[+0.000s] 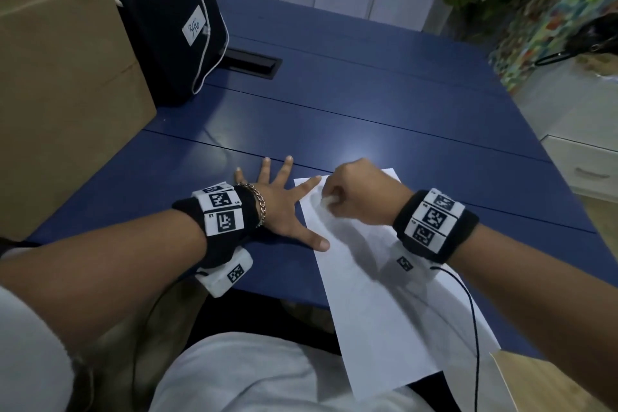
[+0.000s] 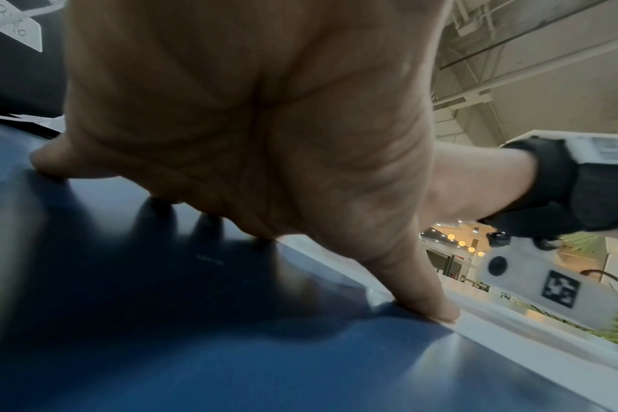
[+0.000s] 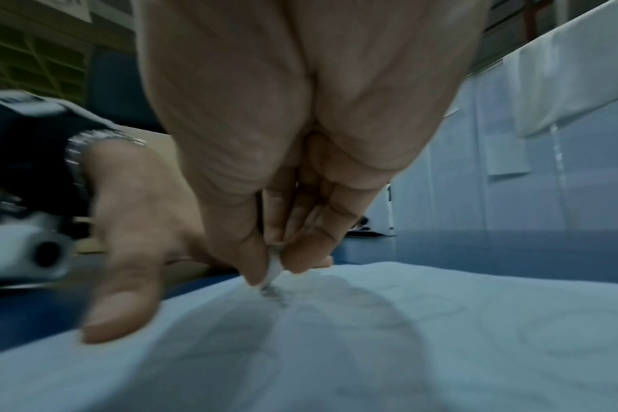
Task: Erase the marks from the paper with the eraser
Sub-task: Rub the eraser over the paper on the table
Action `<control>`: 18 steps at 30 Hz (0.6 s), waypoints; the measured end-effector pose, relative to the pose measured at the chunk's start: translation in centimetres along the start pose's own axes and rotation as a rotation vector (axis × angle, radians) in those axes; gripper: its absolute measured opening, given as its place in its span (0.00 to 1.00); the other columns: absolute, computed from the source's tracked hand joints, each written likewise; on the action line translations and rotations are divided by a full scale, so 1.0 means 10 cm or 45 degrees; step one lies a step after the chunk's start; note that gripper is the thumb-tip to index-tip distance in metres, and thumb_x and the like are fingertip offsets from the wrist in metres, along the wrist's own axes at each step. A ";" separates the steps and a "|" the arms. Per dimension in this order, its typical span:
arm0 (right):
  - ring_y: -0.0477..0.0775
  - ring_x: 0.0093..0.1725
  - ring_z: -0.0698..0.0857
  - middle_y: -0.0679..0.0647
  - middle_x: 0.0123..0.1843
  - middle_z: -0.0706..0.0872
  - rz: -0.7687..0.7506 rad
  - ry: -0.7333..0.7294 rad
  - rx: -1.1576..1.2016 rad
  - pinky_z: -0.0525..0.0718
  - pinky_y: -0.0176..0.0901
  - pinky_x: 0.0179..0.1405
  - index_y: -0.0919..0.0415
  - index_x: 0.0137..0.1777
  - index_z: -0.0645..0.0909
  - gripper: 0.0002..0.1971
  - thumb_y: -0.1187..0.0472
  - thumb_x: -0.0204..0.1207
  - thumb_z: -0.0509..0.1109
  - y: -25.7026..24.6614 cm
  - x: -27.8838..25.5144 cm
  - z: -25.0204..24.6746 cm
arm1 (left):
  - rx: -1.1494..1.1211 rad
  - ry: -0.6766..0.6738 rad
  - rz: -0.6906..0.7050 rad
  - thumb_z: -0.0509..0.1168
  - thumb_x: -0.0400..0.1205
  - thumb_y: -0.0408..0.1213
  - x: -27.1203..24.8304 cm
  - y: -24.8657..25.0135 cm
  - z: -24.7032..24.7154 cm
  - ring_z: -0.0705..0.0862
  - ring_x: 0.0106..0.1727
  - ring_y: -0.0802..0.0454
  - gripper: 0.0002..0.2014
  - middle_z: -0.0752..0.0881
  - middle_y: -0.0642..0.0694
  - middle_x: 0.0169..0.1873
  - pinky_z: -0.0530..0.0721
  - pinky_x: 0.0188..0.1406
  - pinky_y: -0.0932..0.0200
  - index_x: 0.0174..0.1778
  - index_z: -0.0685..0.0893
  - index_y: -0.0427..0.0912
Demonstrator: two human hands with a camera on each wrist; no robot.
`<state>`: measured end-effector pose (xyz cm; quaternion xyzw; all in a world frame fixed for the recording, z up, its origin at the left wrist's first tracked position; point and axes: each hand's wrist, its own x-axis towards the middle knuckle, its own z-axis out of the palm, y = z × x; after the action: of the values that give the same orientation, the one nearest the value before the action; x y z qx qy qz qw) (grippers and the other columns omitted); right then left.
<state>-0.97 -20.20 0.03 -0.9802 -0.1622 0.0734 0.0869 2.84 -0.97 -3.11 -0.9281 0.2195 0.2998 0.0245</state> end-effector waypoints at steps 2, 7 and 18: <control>0.48 0.37 0.82 0.44 0.39 0.87 -0.083 -0.107 0.031 0.74 0.31 0.34 0.53 0.49 0.92 0.07 0.61 0.72 0.77 -0.05 -0.07 -0.02 | 0.006 -0.001 0.001 0.59 0.46 0.97 0.00 0.00 -0.01 0.20 0.88 0.29 0.73 0.13 0.52 0.84 0.35 0.76 0.06 0.82 0.24 0.83; 0.56 0.48 0.89 0.47 0.44 0.91 0.117 0.059 0.003 0.84 0.43 0.45 0.55 0.51 0.92 0.08 0.59 0.74 0.76 0.19 0.10 -0.11 | 0.002 -0.019 -0.001 0.59 0.46 0.97 -0.01 0.01 -0.01 0.20 0.88 0.30 0.73 0.13 0.52 0.84 0.34 0.76 0.06 0.82 0.24 0.82; 0.57 0.49 0.89 0.45 0.41 0.87 0.141 0.044 0.036 0.87 0.47 0.50 0.55 0.51 0.92 0.08 0.60 0.73 0.77 0.12 0.11 -0.11 | 0.020 -0.027 -0.012 0.57 0.45 0.98 0.00 0.02 -0.01 0.19 0.87 0.29 0.73 0.12 0.53 0.83 0.34 0.75 0.05 0.81 0.23 0.82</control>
<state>0.59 -21.15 0.79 -0.9875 -0.1051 0.0636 0.0993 2.77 -1.13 -3.04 -0.9257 0.2173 0.3076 0.0353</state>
